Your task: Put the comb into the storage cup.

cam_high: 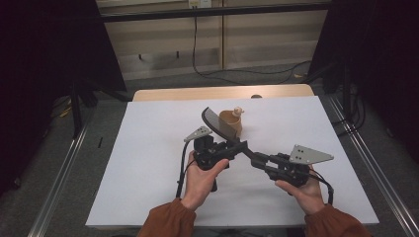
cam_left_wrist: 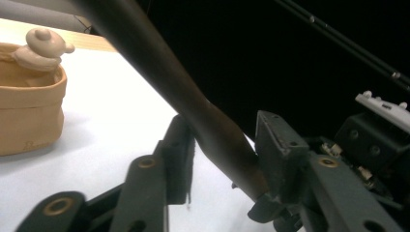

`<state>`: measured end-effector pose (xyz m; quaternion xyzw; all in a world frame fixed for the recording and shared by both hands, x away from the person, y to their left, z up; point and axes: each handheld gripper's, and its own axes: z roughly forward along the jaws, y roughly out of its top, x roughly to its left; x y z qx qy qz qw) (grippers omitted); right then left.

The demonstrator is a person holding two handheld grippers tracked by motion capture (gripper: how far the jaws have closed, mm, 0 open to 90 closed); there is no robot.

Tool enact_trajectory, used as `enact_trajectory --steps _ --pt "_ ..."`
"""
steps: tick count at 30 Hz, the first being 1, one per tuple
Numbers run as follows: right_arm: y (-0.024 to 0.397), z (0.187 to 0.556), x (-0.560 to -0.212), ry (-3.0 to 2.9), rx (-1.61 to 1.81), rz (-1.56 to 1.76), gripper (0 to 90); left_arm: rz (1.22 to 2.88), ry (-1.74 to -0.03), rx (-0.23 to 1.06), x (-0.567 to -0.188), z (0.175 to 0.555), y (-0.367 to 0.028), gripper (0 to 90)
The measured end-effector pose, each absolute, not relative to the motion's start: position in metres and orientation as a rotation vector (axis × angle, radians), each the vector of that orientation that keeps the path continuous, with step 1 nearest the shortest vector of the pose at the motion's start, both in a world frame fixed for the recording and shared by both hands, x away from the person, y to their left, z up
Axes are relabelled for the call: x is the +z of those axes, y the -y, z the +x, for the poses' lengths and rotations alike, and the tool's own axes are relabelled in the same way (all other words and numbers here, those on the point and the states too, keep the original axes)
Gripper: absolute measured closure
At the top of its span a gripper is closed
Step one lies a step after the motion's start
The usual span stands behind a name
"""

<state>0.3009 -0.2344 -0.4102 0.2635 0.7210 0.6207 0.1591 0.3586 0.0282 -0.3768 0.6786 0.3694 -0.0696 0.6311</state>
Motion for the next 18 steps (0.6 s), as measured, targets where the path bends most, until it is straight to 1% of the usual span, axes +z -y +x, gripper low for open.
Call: enact_trajectory --steps 6,12,18 --pt "0.2343 0.301 -0.4103 -2.054 1.774 0.755 72.6 1.512 -0.889 -0.211 -0.3785 0.36 -0.0283 64.4" --pt "0.2338 0.3011 -0.4115 -2.056 1.766 0.755 72.6 1.506 -0.898 -0.236 -0.3794 0.3608 -0.0288 66.1" --pt "0.2319 0.3012 -0.4129 -2.067 1.747 0.741 72.4 1.49 -0.893 -0.264 -0.3789 0.3607 -0.0295 69.8"
